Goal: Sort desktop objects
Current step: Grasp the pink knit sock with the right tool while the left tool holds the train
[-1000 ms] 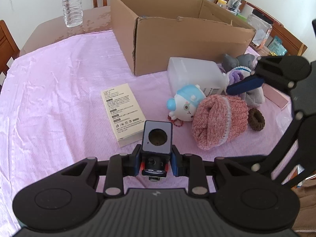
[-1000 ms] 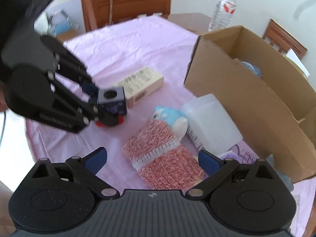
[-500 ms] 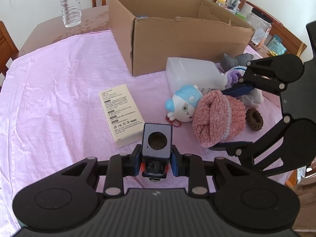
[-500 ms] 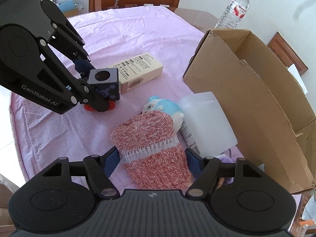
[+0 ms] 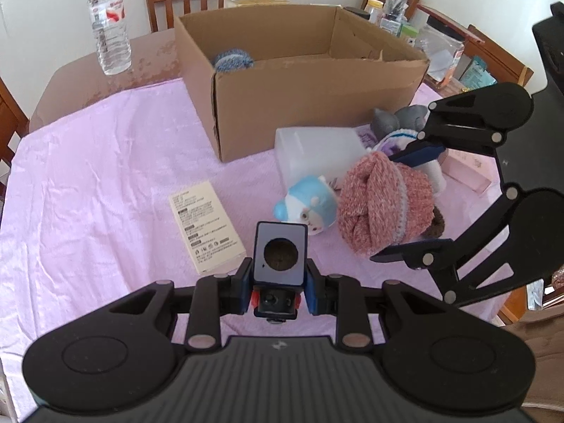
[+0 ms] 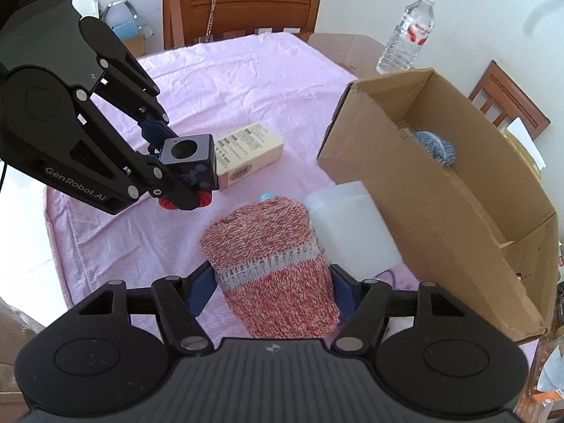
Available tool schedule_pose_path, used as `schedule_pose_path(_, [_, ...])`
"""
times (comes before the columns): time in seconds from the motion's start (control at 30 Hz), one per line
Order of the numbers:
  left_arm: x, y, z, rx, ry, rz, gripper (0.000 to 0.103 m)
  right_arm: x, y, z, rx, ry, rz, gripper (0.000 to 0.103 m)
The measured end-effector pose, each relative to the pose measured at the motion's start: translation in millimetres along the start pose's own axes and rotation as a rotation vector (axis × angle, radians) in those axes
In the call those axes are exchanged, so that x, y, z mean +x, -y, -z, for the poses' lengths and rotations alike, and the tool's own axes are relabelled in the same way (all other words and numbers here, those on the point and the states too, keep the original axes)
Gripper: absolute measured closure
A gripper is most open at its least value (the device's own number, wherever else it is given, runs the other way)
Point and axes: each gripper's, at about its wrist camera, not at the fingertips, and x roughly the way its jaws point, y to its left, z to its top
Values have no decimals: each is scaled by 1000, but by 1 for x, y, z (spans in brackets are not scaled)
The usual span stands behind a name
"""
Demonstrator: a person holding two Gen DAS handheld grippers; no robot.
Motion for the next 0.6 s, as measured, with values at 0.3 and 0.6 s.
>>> schedule_pose_path(0.3, [-14, 14, -24, 54, 10, 16, 76, -24, 19, -7, 58, 23, 4, 30])
schedule_pose_path(0.6, [-23, 25, -59, 111, 60, 11, 76, -49, 43, -19, 113, 70, 38, 30])
